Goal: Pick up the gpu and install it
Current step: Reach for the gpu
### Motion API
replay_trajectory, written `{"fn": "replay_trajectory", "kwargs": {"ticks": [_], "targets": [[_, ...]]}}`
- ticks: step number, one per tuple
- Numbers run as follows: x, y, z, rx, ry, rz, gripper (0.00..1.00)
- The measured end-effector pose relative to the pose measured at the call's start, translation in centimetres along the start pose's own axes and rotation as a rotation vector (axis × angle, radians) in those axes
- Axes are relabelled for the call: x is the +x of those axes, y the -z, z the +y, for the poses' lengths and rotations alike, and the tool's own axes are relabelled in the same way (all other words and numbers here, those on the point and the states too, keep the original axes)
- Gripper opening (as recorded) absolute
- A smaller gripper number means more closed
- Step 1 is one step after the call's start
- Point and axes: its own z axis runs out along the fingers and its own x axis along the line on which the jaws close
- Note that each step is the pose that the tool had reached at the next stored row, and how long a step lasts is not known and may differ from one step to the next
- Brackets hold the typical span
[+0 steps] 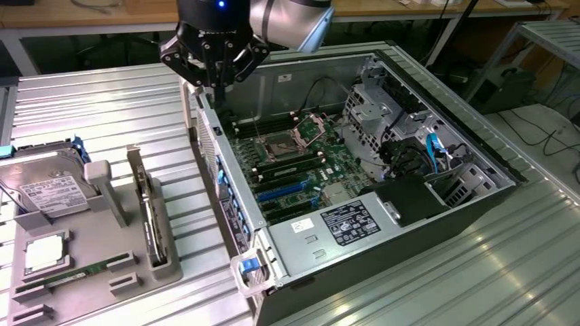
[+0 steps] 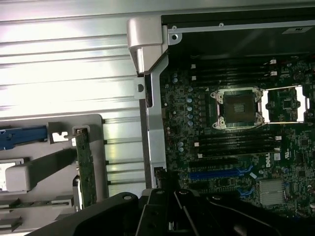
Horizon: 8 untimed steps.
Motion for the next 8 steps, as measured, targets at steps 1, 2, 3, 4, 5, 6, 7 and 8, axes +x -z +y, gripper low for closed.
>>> {"fn": "replay_trajectory", "kwargs": {"ticks": [1, 2, 3, 4, 5, 6, 7, 8], "targets": [[0.09, 0.00, -0.01, 0.0001, 0.000, 0.0000, 0.11], [0.18, 0.01, -0.02, 0.0001, 0.000, 0.0000, 0.11], [0.27, 0.01, -0.02, 0.0000, 0.000, 0.0000, 0.11], [0.40, 0.01, -0.03, 0.0000, 0.000, 0.0000, 0.11], [0.49, 0.01, -0.04, 0.0000, 0.000, 0.0000, 0.11], [0.58, 0.01, -0.05, 0.0000, 0.000, 0.0000, 0.11], [0.70, 0.01, -0.06, 0.0000, 0.000, 0.0000, 0.11], [0.81, 0.02, -0.06, 0.0001, 0.000, 0.0001, 0.11]]}}
